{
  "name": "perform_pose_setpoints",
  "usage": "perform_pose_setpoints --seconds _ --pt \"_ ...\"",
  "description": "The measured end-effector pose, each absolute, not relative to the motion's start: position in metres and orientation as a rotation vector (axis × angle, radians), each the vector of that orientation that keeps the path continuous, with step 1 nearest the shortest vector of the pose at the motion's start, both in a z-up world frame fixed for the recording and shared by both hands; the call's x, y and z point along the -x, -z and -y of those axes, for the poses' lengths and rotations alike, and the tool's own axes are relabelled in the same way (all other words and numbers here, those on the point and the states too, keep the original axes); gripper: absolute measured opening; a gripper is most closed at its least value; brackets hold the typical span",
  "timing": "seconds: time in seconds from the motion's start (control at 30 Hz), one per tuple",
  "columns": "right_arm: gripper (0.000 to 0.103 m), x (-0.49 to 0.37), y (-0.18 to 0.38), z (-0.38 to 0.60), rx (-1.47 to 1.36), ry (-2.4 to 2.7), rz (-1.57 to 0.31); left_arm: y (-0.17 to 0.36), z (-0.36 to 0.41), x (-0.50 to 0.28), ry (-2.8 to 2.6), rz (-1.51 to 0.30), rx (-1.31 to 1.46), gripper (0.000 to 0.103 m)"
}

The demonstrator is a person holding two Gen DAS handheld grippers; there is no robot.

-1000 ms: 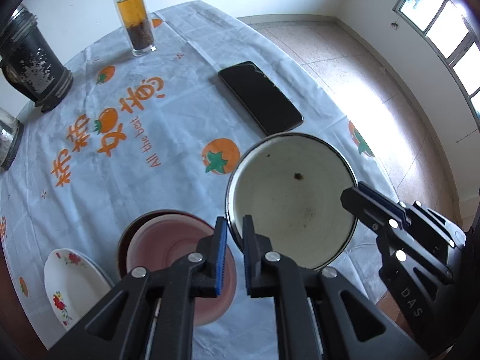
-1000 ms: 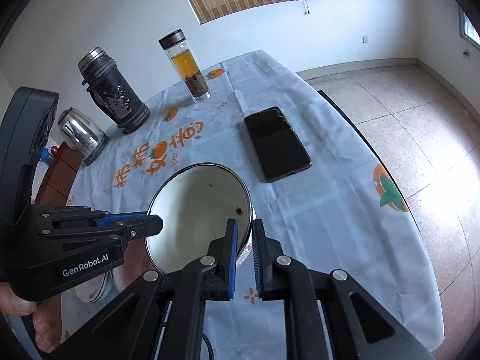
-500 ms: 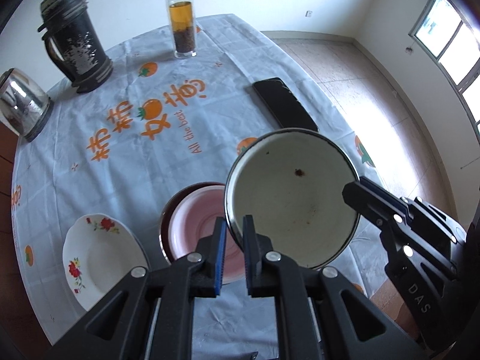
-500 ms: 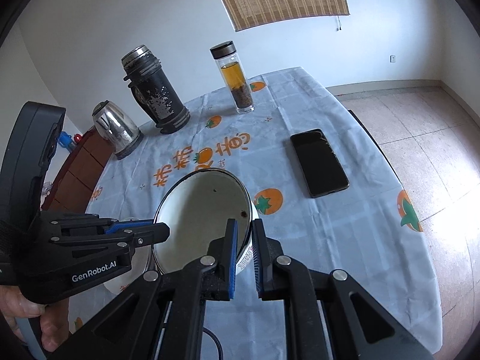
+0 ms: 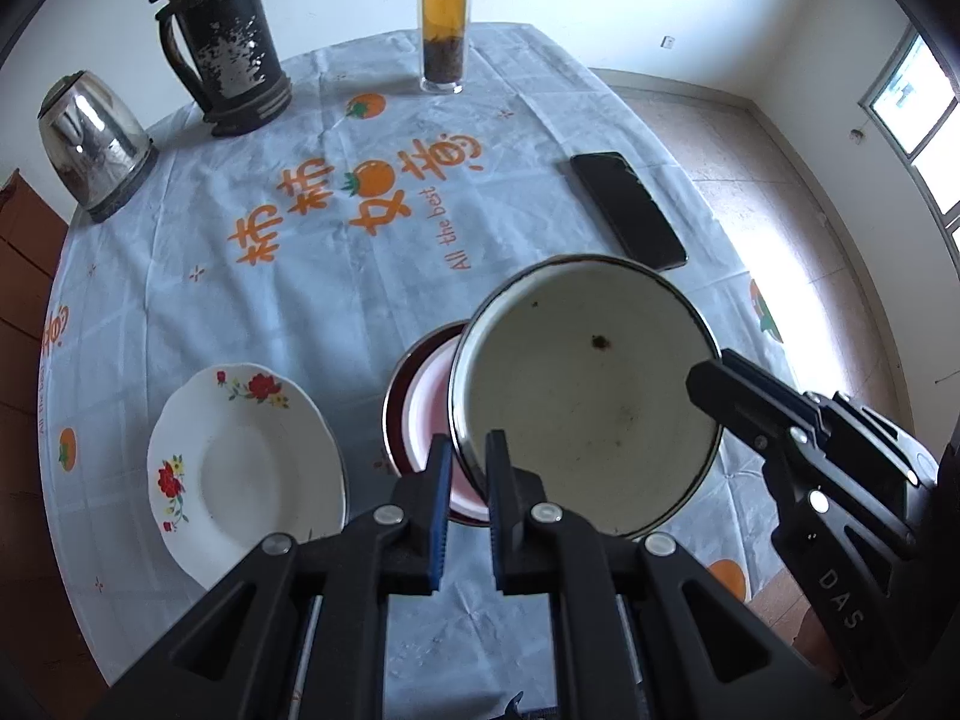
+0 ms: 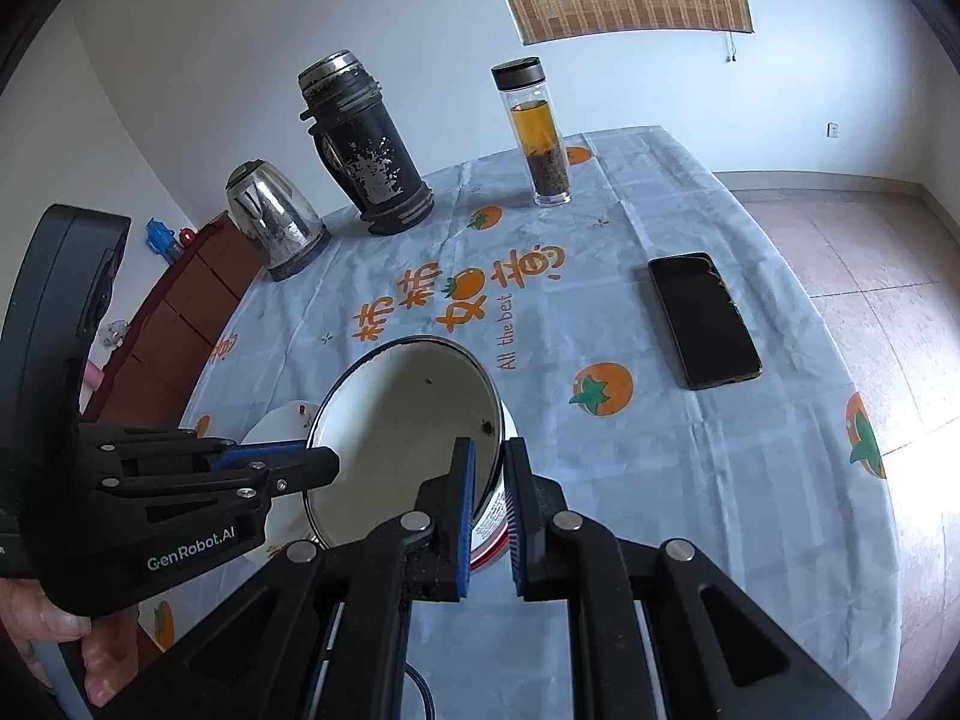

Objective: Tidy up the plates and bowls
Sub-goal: 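Lift the white enamel bowl with both grippers over the steel bowl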

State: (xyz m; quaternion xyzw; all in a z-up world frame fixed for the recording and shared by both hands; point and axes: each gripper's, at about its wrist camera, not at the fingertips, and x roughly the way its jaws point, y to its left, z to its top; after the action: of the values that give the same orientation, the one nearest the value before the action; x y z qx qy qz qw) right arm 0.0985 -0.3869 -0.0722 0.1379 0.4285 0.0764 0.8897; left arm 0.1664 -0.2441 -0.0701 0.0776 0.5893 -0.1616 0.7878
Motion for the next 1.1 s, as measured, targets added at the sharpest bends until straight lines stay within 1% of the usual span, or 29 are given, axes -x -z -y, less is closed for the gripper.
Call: perform_pose_setpoints --seconds 1.1 --pt "0.011 -0.119 0.098 0.372 -0.267 -0.200 -0.958 0.096 0.227 -0.174 0.299 -1.326 -0.128 0.008"
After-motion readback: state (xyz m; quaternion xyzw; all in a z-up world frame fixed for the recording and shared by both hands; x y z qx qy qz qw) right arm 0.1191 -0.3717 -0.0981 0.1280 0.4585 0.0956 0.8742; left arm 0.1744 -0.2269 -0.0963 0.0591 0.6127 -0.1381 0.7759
